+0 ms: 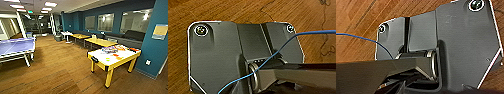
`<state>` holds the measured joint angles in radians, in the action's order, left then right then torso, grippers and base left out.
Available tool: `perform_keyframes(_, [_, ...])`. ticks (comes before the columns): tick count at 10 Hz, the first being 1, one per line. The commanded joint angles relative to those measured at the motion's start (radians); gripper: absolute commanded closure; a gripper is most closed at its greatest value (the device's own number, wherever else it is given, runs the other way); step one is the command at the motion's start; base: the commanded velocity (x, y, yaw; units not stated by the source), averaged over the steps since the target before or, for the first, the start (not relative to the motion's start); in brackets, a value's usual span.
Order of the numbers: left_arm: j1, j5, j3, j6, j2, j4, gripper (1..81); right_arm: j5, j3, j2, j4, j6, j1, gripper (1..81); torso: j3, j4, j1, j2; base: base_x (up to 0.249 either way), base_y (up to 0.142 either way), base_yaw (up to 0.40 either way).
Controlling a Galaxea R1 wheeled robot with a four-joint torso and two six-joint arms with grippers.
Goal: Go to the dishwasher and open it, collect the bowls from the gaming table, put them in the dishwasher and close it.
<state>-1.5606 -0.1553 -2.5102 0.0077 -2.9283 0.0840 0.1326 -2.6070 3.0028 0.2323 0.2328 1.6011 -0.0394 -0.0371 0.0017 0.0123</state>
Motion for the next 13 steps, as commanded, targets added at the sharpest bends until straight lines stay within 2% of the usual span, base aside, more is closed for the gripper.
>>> perform_keyframes(1, [0.038,0.049,0.005,0.009,0.003,0.006,1.0,-0.044,0.007,0.0,0.01,-0.004,-0.038,1.0,0.0,0.0,0.0,0.0,0.109,0.067,0.0])
perform_keyframes(7, [0.038,0.049,0.005,0.009,0.001,0.005,1.0,-0.044,0.007,0.0,0.008,-0.006,-0.037,1.0,0.0,0.0,0.0,0.0,0.109,0.066,0.0])
perform_keyframes(13, [0.038,0.049,0.005,0.008,0.0,0.008,1.0,-0.044,0.007,0.0,0.008,-0.006,-0.04,1.0,0.0,0.0,0.0,0.0,0.109,0.0,0.0])
